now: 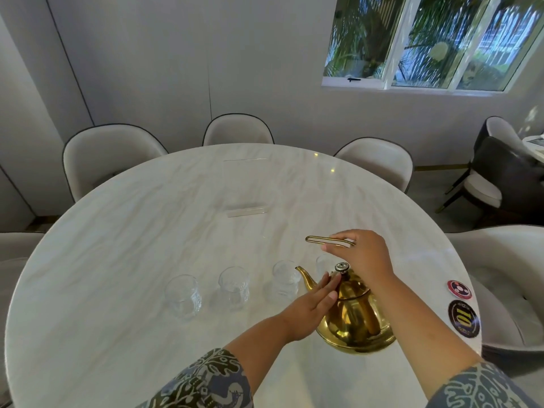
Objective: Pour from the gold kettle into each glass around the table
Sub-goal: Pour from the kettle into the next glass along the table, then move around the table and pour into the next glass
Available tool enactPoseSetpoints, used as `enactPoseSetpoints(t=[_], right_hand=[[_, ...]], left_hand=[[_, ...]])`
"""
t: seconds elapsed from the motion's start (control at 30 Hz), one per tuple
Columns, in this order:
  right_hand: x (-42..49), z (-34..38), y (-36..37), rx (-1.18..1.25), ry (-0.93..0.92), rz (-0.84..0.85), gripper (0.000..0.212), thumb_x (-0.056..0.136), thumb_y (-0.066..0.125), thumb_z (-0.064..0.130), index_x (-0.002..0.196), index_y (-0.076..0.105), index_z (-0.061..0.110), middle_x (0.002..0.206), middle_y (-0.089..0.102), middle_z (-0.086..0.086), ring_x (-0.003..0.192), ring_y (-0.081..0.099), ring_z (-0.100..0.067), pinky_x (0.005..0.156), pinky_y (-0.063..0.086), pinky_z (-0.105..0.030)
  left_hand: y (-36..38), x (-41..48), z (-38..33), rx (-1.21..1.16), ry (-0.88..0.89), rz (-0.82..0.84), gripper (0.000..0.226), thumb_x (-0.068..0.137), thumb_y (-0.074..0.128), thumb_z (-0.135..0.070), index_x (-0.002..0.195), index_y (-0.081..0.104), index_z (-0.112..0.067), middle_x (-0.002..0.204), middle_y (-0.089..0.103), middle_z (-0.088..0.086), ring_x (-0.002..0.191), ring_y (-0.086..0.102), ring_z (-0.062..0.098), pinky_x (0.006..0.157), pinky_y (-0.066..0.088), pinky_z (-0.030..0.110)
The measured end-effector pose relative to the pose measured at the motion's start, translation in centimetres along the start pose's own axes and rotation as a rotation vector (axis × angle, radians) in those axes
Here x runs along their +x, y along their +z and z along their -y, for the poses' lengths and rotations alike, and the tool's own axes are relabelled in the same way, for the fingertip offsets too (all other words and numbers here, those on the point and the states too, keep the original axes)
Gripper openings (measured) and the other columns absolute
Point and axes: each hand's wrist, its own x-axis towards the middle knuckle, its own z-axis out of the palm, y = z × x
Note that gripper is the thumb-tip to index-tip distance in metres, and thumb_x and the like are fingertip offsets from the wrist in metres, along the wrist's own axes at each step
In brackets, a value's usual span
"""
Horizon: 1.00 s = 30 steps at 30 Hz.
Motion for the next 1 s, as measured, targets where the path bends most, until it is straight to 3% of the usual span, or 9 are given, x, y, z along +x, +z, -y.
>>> enactPoseSetpoints(t=[0.07,0.13,0.3,0.53,0.73,0.87,1.0], right_hand=[[-0.7,-0.9,0.2,0.052,0.022,-0.035,0.044,0.066,0.08,0.049,0.101,0.076,0.023,0.113,0.072,0.003,0.106,0.064,-0.015,0.082,0.049,-0.025],[-1.3,-1.5,0.3,0.098,0.043,-0.076,0.044,0.067,0.081,0.046,0.104,0.075,0.021,0.114,0.071,0.001,0.106,0.064,-0.017,0.08,0.047,-0.023],[-2.7,-1.8,0.3,0.223,0.048,-0.132,0.034,0.072,0.079,0.042,0.09,0.077,0.014,0.086,0.075,0.003,0.076,0.064,-0.012,0.06,0.041,-0.013],[-3.6,0.9,0.0,0.286,-0.017,-0.114,0.027,0.072,0.079,0.04,0.083,0.076,0.016,0.063,0.064,0.009,0.055,0.051,-0.007,0.054,0.039,-0.017],[-3.7,3.6,0.9,0.285,-0.095,-0.059,0.033,0.075,0.077,0.039,0.095,0.076,0.013,0.083,0.071,0.005,0.067,0.056,-0.004,0.058,0.04,-0.014],[-3.6,5.1,1.8,0.314,-0.154,-0.016,0.036,0.077,0.076,0.034,0.108,0.074,0.016,0.112,0.071,0.001,0.101,0.062,-0.013,0.07,0.042,-0.01],[-3.3,6.5,3.0,0.285,-0.165,0.029,0.035,0.078,0.075,0.035,0.109,0.074,0.018,0.117,0.07,0.0,0.108,0.063,-0.016,0.074,0.042,-0.014]], left_hand=[[0.3,0.0,0.1,0.048,-0.009,0.005,0.05,0.099,0.02,-0.05,0.147,0.008,-0.044,0.16,-0.004,-0.012,0.148,0.008,0.018,0.115,0.011,0.028],[0.5,0.0,0.3,0.1,-0.012,-0.006,0.05,0.099,0.019,-0.05,0.147,0.009,-0.044,0.16,-0.005,-0.013,0.148,0.009,0.018,0.118,0.011,0.032],[0.9,-0.4,0.8,0.296,0.002,-0.082,0.049,0.1,0.016,-0.048,0.148,0.007,-0.044,0.16,-0.006,-0.013,0.148,0.003,0.01,0.115,-0.004,0.03],[0.0,-3.0,0.3,0.353,0.04,-0.163,0.05,0.1,0.016,-0.047,0.148,0.0,-0.042,0.16,-0.009,-0.011,0.147,-0.004,0.007,0.118,-0.004,0.034],[-1.4,-5.6,0.7,0.35,0.056,-0.244,0.051,0.1,0.019,-0.046,0.148,0.003,-0.043,0.16,-0.007,-0.013,0.146,0.002,0.004,0.118,-0.002,0.029],[-2.2,-7.3,0.8,0.315,0.027,-0.273,0.05,0.101,0.02,-0.045,0.148,0.004,-0.045,0.159,-0.006,-0.015,0.143,0.004,-0.001,0.115,-0.001,0.024],[-3.3,-8.4,1.5,0.297,0.005,-0.275,0.049,0.1,0.018,-0.047,0.147,0.004,-0.048,0.16,-0.002,-0.015,0.146,0.006,0.005,0.118,-0.002,0.028]])
